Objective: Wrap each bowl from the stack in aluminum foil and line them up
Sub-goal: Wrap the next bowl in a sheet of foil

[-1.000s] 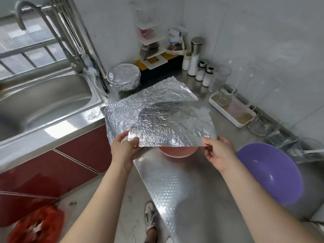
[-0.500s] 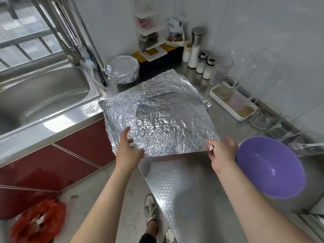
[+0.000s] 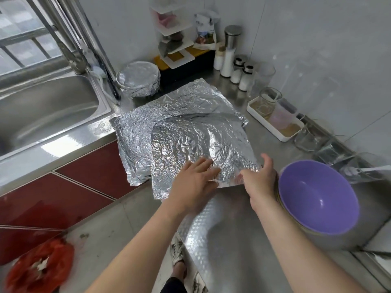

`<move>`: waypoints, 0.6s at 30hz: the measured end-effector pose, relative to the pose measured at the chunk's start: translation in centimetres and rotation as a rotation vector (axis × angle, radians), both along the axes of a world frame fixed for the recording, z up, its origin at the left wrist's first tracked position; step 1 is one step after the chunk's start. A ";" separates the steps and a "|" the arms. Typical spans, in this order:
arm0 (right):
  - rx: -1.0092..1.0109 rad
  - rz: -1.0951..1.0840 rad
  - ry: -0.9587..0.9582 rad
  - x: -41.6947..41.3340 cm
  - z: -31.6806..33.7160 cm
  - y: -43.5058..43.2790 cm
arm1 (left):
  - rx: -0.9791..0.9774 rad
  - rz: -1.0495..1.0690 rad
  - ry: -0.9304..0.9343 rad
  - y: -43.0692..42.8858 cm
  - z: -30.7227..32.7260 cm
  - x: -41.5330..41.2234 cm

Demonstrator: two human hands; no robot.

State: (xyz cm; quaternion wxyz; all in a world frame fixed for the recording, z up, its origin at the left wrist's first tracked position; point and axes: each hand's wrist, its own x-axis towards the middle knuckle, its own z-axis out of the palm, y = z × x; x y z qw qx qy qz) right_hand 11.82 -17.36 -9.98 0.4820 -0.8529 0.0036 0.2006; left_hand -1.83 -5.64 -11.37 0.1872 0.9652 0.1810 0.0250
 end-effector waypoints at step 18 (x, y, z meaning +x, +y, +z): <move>0.133 0.290 0.281 3.3 -0.6 2.9 | -0.046 0.131 -0.202 2.0 -0.9 -2.3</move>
